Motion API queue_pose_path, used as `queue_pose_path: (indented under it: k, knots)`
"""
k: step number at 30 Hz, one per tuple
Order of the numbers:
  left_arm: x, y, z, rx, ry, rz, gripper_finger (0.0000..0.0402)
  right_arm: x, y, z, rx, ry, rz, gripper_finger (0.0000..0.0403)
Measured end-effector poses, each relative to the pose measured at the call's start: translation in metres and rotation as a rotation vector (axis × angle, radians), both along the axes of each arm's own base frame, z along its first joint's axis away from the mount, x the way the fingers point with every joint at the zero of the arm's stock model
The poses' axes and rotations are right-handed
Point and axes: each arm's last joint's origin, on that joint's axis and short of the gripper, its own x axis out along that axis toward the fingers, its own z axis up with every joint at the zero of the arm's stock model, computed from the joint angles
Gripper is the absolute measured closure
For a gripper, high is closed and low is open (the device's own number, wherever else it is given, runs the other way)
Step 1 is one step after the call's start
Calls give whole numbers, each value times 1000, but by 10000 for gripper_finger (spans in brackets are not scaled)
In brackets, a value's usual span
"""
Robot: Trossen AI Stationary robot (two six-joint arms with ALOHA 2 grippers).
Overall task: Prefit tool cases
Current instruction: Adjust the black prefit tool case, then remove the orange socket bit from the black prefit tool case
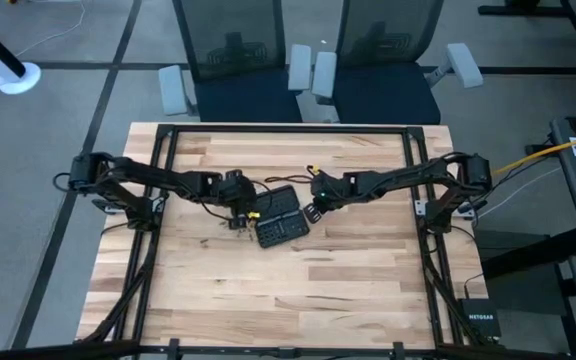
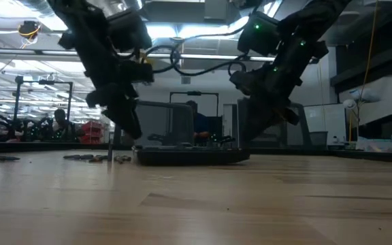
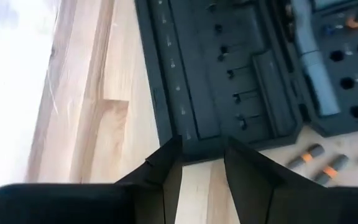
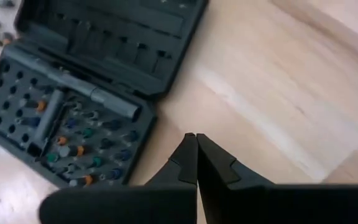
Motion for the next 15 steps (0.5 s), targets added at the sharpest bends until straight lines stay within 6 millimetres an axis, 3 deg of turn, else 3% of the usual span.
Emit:
queue_pose_path:
  k: [4, 8, 11, 15]
  knots:
    - [7, -9, 16, 18, 23, -75, 291, 9, 16, 6, -13, -99, 132, 403]
    - [21, -22, 30, 31, -84, -146, 291, 14, 38, 12, -27, -172, 213, 403]
    - [32, -32, 33, 51, -177, -208, 291, 15, 47, 7, -51, -157, 169, 403]
    - [44, -40, 22, 61, -207, -243, 290, 16, 48, -2, -34, -204, 102, 403]
